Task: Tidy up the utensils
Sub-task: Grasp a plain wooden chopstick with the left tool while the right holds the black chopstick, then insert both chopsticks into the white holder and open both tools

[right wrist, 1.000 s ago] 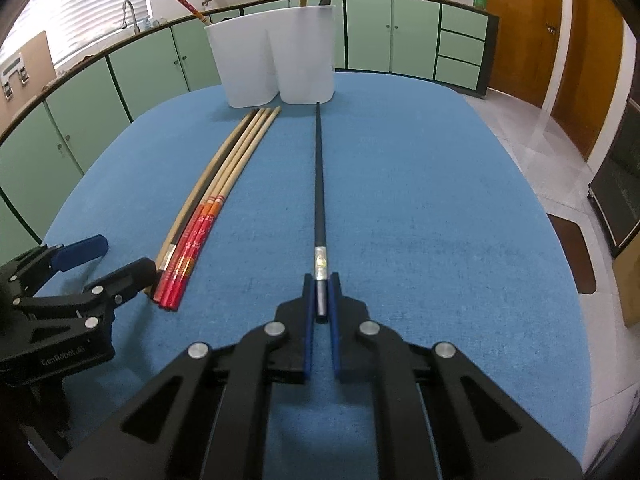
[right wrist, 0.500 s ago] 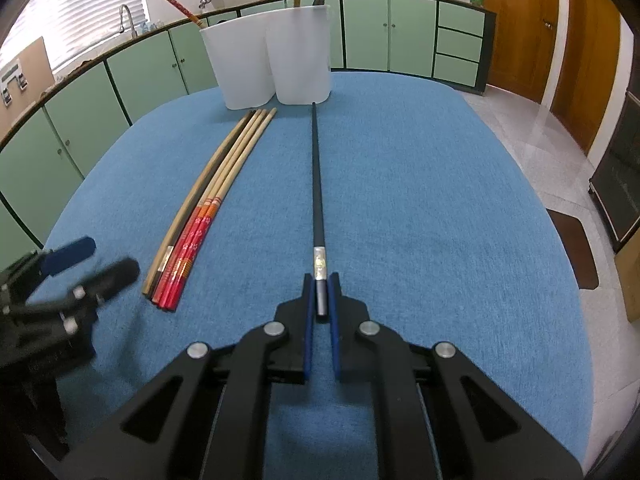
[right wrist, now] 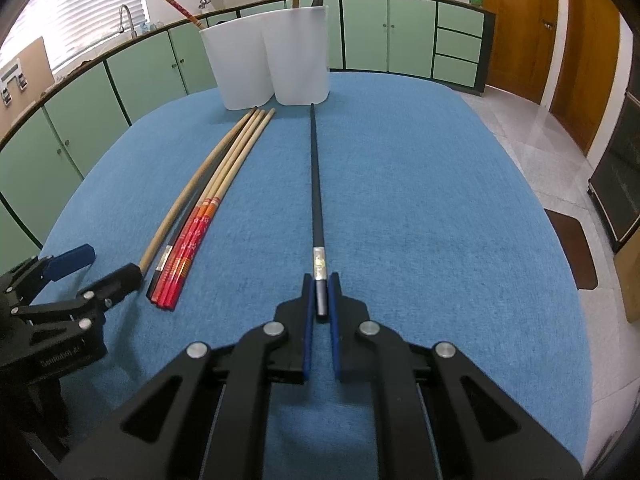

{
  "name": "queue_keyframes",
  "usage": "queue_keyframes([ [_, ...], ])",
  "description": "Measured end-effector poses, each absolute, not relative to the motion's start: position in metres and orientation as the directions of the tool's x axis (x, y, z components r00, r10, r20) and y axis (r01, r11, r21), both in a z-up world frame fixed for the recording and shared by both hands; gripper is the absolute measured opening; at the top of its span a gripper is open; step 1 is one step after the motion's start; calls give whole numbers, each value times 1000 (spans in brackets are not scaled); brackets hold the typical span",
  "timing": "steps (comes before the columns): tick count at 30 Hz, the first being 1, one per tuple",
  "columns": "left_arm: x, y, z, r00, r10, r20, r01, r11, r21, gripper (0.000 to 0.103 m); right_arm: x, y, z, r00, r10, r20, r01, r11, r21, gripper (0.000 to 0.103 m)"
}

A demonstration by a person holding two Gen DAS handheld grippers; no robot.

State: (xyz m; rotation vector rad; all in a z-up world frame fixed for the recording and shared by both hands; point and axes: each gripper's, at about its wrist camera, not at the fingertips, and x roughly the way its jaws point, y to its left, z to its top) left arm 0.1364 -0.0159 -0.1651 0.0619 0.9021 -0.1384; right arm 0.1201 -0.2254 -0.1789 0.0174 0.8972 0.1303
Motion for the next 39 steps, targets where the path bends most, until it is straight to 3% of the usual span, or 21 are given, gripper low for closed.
queue_keyframes([
  [5, 138, -22, -166, 607, -99, -788, 170, 985, 7, 66, 119, -229, -179, 613, 126, -780, -118, 991, 67, 8],
  [12, 135, -33, -163, 604, -163, -780, 229, 973, -26, 8, 119, -226, -179, 613, 127, -780, -138, 989, 53, 6],
  [18, 137, -25, -161, 607, -196, -770, 202, 975, -88, 7, 116, -230, -176, 618, 153, -771, -140, 987, 83, 6],
  [22, 131, -22, -144, 637, -196, -745, 196, 976, -89, 7, 110, -230, -158, 669, 128, -732, -161, 987, 26, 6],
  [39, 142, -9, -11, 835, -243, -495, 229, 969, -89, 7, 127, -262, -28, 820, 243, -518, -204, 970, 133, 6],
])
